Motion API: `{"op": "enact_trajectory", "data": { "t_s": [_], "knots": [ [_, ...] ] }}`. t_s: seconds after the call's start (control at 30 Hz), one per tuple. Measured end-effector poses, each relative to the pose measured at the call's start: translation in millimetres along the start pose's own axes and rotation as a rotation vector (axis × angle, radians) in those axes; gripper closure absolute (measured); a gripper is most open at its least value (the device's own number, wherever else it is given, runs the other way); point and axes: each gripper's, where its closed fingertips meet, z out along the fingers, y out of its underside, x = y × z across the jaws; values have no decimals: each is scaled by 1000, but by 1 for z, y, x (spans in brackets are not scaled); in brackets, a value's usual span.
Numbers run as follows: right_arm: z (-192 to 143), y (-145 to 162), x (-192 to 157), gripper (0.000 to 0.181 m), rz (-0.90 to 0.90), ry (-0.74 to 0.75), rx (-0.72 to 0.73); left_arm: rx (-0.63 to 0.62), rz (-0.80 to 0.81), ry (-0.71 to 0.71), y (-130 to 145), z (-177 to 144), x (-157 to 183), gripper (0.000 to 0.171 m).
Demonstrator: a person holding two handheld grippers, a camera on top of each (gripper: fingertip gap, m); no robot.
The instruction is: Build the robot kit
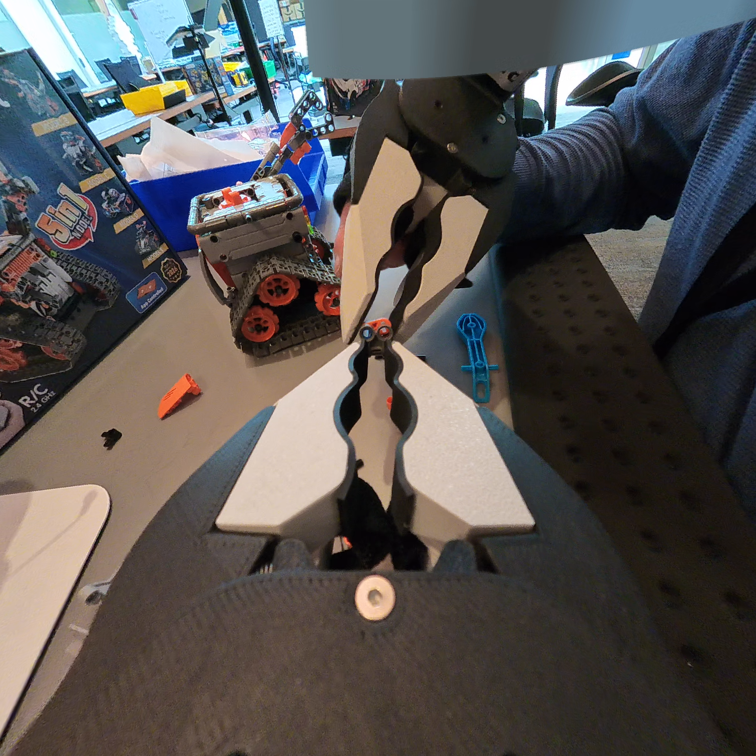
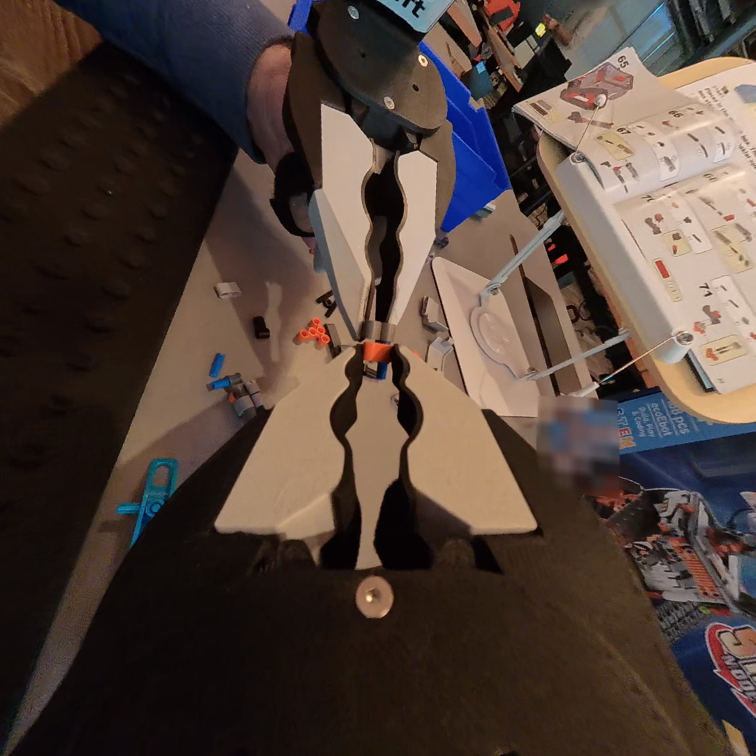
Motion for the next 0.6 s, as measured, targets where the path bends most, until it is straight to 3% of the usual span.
{"op": "enact_trajectory", "data": {
  "t_s": [0.1, 0.17, 0.3, 0.37, 0.47, 0.5, 0.6],
  "knots": [
    [-1, 2, -6, 171, 54, -69, 1, -36, 77, -7, 4, 1, 2, 166],
    [-3, 1, -15, 172, 185, -194, 42, -65, 152, 3, 6, 2, 8, 166],
    [-11, 4, -39, 172, 438, -489, 67, -172, 425, 17, 18, 9, 24, 165],
    [-9, 8, -40, 171, 442, -488, 54, -220, 548, -28, 23, 10, 21, 165],
    [-8, 6, -29, 172, 429, -418, 70, -236, 497, -68, 24, 7, 12, 163],
    [-8, 6, -25, 172, 428, -396, 76, -250, 477, -98, 24, 3, 4, 155],
    [-8, 10, -17, 172, 413, -336, 62, -160, 330, -84, 11, -4, 3, 153]
  ]
}}
